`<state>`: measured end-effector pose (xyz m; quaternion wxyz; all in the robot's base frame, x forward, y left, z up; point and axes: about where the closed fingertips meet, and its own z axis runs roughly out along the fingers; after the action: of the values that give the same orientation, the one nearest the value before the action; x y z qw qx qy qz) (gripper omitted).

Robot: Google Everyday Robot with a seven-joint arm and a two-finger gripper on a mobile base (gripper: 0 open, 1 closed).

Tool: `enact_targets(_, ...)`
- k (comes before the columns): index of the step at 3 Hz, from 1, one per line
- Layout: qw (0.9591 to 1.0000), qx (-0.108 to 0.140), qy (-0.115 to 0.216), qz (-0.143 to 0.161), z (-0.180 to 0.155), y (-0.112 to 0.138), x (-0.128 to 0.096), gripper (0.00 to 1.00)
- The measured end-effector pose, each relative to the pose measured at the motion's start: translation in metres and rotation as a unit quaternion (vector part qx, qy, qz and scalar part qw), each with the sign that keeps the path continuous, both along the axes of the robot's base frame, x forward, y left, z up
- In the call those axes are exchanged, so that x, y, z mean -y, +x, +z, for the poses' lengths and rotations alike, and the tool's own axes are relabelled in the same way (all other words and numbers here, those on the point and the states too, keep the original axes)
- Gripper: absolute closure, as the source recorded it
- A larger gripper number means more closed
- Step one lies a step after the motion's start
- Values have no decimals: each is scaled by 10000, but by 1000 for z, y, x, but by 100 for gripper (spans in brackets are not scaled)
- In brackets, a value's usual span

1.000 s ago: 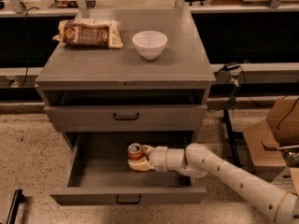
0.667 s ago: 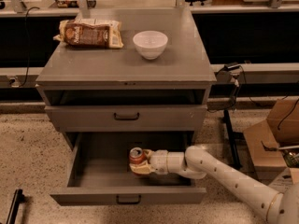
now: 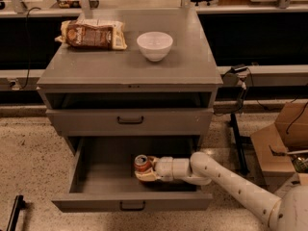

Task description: Place coke can into middle drawer

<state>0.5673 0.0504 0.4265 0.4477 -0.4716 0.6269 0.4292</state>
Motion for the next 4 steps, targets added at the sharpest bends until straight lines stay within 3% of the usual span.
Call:
enact_targets(2, 10000, -15, 20, 36, 0, -2, -5, 11)
enact_targets(3, 10000, -18, 25, 48, 0, -2, -6, 0)
enact_targets(4, 10000, 60, 34, 46, 12, -4, -3, 0)
